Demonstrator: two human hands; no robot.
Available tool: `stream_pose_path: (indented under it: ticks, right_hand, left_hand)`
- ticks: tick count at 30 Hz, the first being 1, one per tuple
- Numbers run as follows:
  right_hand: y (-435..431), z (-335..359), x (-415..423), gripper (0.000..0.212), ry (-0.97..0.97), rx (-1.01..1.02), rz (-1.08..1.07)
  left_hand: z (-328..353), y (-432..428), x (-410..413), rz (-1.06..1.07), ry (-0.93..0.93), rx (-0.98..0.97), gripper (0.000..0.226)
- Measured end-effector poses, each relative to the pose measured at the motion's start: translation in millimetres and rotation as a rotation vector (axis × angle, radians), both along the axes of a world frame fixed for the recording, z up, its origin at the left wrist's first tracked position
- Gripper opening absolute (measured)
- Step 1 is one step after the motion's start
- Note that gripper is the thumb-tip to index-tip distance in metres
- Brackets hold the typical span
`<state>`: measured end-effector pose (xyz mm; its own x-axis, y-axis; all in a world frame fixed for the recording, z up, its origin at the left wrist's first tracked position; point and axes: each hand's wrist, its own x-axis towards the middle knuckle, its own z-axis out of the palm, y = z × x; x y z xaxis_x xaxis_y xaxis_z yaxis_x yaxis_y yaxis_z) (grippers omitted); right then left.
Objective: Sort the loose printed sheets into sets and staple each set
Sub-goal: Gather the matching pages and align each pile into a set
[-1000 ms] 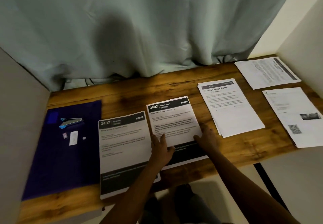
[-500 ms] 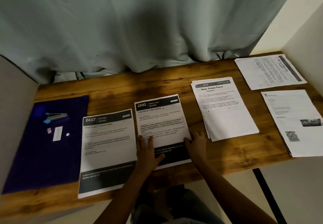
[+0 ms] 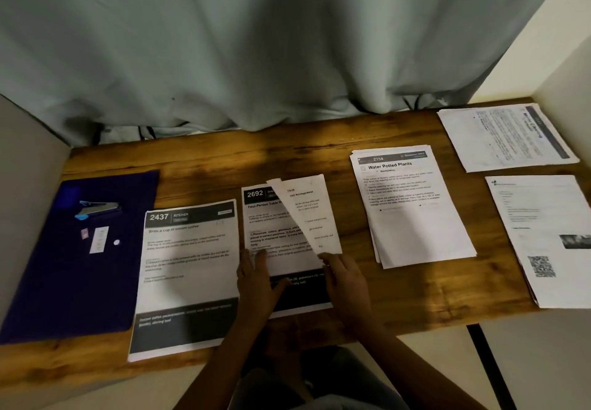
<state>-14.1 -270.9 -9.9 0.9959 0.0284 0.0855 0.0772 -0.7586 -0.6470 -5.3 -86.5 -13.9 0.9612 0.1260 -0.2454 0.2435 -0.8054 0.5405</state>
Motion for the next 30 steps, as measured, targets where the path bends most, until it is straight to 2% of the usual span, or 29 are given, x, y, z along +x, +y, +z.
stream_pose_path:
  ticks: [3,7,10,13,15,19,23,27,30]
  right_hand:
    - [-2.0,3.1,-1.5,0.028,-0.015,0.027,-0.009]
    - [-5.4,13.7,3.2,0.025,0.076,0.21,-0.135]
    - [-7.8,20.2,7.5,0.021,0.095,0.387,-0.21]
    - [-6.4,21.1,11.4,0.024,0.188,0.588,-0.22]
    - [-2.7,18.6,13.1,0.028,0.251,0.612,-0.222]
    - [10.1,14.2,12.3,0.032,0.348,0.518,-0.229]
    - [19.6,13.3,10.3,0.035,0.376,0.34,-0.164]
    - [18.5,12.3,11.7,0.044,0.377,0.186,-0.068]
    - [2.9,7.8,20.0,0.047,0.333,-0.016,-0.104]
  left_hand:
    - [3.3,-2.5,2.2,0.108,-0.104,-0.099,0.083]
    - [10.4,-0.2,8.7,0.254,-0.237,-0.214,0.075]
    - [20.9,2.0,15.6,0.31,-0.282,-0.237,0.066]
    - [30.5,8.0,21.2,0.336,-0.276,-0.221,0.075]
    - [33.1,13.0,23.6,0.332,-0.285,-0.131,0.079]
    - [32.8,16.4,22.1,0.096,-0.331,0.084,0.079]
    - [13.1,8.6,15.5,-0.161,-0.156,0.183,0.087]
    - [-12.4,5.6,5.8,-0.251,-0.004,0.237,0.099]
    - [-21.2,8.6,2.9,-0.276,0.032,0.269,0.104]
